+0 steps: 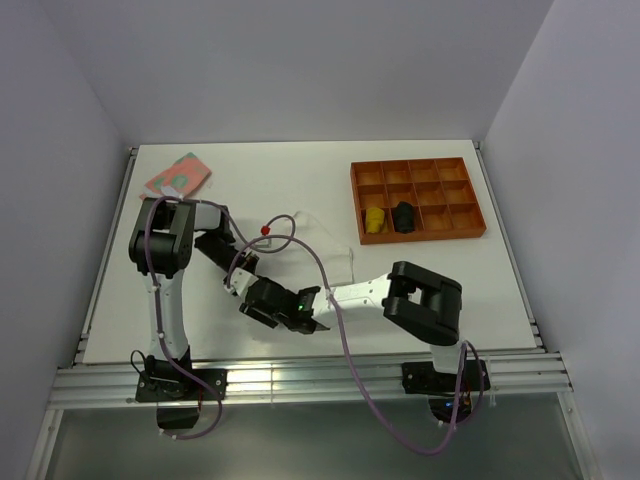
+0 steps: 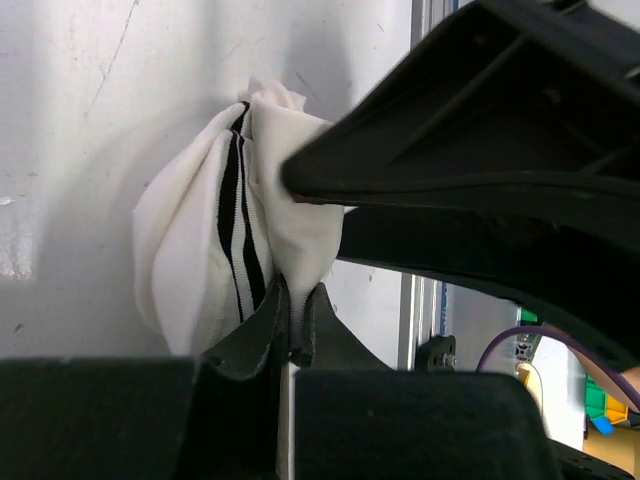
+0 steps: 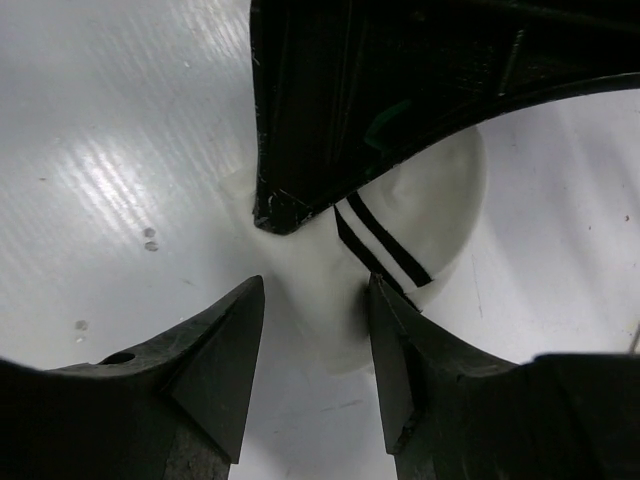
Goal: Roll the socks
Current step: Roll the sock at the center of the board.
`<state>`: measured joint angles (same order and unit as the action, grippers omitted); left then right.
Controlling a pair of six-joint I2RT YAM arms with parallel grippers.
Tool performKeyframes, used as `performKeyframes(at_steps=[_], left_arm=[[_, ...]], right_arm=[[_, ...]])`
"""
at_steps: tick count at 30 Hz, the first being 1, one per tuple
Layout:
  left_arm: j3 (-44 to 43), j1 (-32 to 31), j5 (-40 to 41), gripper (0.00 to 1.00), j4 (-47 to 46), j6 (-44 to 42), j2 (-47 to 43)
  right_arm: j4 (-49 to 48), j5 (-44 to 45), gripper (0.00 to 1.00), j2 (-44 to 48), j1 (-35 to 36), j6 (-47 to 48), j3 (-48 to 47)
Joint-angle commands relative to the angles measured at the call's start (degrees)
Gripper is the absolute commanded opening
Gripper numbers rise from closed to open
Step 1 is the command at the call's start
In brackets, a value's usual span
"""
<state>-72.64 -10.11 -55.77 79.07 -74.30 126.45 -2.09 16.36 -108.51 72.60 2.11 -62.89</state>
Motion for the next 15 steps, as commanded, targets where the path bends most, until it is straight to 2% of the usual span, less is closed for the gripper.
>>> performKeyframes(at_steps=[1,6,9,10,12,13,14,15], left_arm=[[-1.63,-0.26,2.50,0.00,-0.58,-0.32,0.99],[-2.33,-0.26,3.47,0.00,-0.41,0.65,1.60],[-2.24,-0.26,3.74,0.00,-0.49,0.74,1.43],[-2.24,-0.26,3.48,0.00,-0.41,0.83,1.34],[-2.15,-0.26,2.51,0.03,-0.58,0.65,0.38],[-2.24,-0.18,1.90,0.05,-0.58,0.74,-0.15],[-2.42,0.00,0.76,0.13,-0.67,0.91,-1.11],[-2.77,0.00,-0.03,0.16,-0.67,1.44,-1.64]], right_arm=[[1.03,2.98,0.53,-2.05,0.61,1.76,-2.15],[1.03,4.47,0.51,-3.28,1.05,1.58,-2.06],[0.51,5.09,0.37,-3.81,1.05,1.06,-1.71],[0.42,5.00,0.26,-3.73,0.97,0.88,-1.53],[0.59,4.74,0.18,-3.99,1.05,0.09,-1.53],[0.85,4.65,0.13,-3.90,0.97,-0.17,-1.53],[1.03,3.43,0.11,-3.82,0.97,-0.52,-1.36],[1.03,3.07,0.11,-3.55,0.97,-1.22,-1.18]])
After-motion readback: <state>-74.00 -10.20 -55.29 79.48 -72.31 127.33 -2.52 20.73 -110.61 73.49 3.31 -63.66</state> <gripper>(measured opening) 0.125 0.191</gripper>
